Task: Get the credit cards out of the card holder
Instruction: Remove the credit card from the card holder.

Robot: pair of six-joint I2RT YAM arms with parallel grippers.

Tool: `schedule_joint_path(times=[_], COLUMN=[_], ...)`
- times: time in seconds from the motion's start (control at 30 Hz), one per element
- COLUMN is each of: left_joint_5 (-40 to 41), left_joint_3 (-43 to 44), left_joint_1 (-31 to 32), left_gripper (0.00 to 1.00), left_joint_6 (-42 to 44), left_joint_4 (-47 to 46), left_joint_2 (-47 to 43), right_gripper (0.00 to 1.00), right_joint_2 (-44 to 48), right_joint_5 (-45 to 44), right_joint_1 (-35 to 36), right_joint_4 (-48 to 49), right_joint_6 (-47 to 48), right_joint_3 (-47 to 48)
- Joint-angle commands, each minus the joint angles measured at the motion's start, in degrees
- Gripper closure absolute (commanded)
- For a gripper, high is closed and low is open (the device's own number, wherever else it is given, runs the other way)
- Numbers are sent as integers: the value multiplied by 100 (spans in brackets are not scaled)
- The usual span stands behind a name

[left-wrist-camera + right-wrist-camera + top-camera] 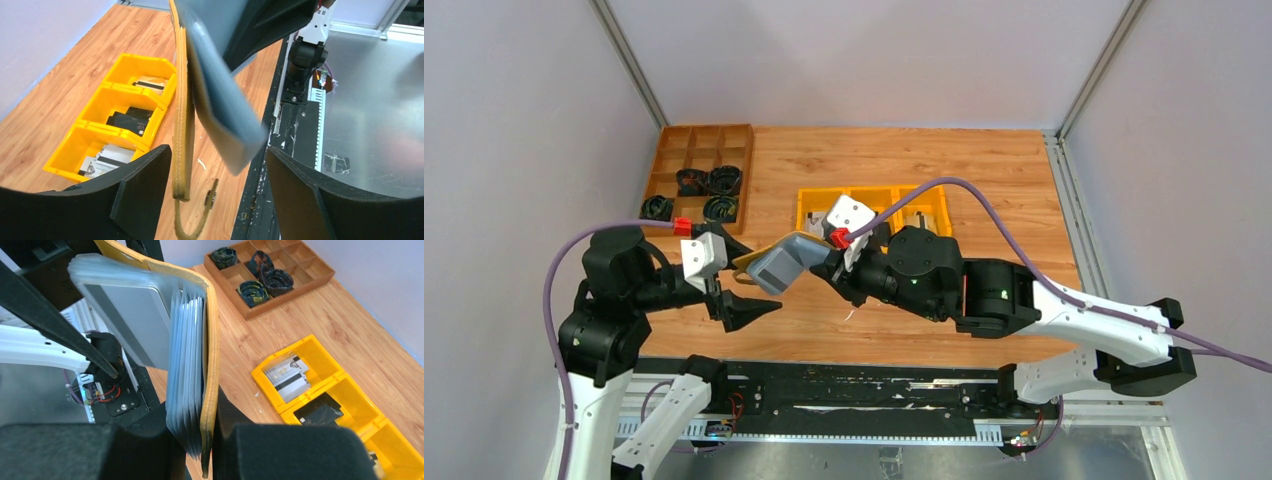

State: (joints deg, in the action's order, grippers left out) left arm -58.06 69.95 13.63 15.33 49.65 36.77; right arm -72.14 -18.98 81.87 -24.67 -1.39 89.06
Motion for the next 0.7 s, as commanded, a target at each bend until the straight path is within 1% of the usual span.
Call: schedule_joint_path(times=[0.0,0.13,0.27,0.3,0.33,0.4,0.43,0.47,0.57,0.67], left_joint_5=[-251,-395,-412,-405,-381,-357,-372,-415,-530,-598], left_joint_3=[219,365,481,483,481,454,450,445,459,421], left_joint_1=[-1,0,-1,-3,-1,0,4,0,4,0], left_gripper=[23,24,31,36,39,52,55,54,42,37], left_joint_6=[204,200,143,143,146,161,156,140,55,-30], left_joint_4=[186,177,177,181,182,182,180,180,177,177], left_joint_2=[140,188,245,243,239,217,195,172,135,128], right_gripper=[100,100,100,100,100,100,100,100,100,100], right_joint_2=[115,113,121,121,121,128,137,151,186,194], right_joint_5=[388,458,548,568,585,614,594,571,572,608], right_joint_1=[-52,-48,-48,-52,-49,-48,-48,-56,-65,-79], right_joint_4=[381,370,353,357,349,342,340,339,339,339], right_joint_6=[61,77,59,60,53,62,62,64,60,53], right_joint_3=[-54,-73,-76,-80,-80,-89,-108,-128,-143,-121])
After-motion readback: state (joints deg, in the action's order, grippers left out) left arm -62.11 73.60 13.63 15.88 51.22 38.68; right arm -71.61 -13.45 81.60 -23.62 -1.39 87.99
